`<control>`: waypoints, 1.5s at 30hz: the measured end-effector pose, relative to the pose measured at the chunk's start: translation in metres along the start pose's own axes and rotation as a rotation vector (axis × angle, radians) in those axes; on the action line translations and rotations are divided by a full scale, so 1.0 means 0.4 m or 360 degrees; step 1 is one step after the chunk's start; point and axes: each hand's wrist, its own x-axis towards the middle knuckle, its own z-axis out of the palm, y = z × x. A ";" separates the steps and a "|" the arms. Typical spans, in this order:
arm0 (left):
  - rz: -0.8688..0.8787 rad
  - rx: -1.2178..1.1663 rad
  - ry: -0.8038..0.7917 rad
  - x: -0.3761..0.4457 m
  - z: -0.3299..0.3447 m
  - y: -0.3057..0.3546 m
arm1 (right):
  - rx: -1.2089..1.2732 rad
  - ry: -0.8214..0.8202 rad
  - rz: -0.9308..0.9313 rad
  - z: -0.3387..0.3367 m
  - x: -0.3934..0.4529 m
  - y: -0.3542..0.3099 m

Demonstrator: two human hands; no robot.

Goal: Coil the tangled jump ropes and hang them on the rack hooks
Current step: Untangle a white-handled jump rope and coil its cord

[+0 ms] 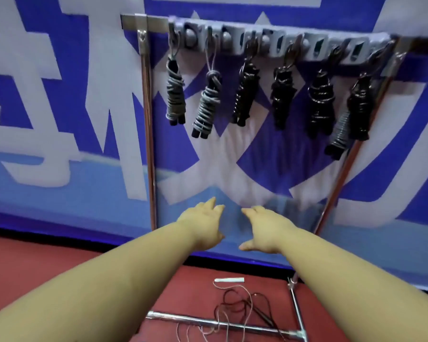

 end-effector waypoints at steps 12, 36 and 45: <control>-0.0079 -0.0098 -0.0585 0.189 0.526 -0.094 | 0.0135 -0.0517 0.0023 0.514 0.226 0.067; -0.0400 -0.0484 -0.1184 0.332 1.208 -0.029 | 0.0292 -0.0955 0.0274 1.173 0.409 0.128; -0.0573 -0.1031 -0.0985 0.367 1.247 -0.007 | 0.0456 -0.0604 0.0537 1.280 0.419 0.123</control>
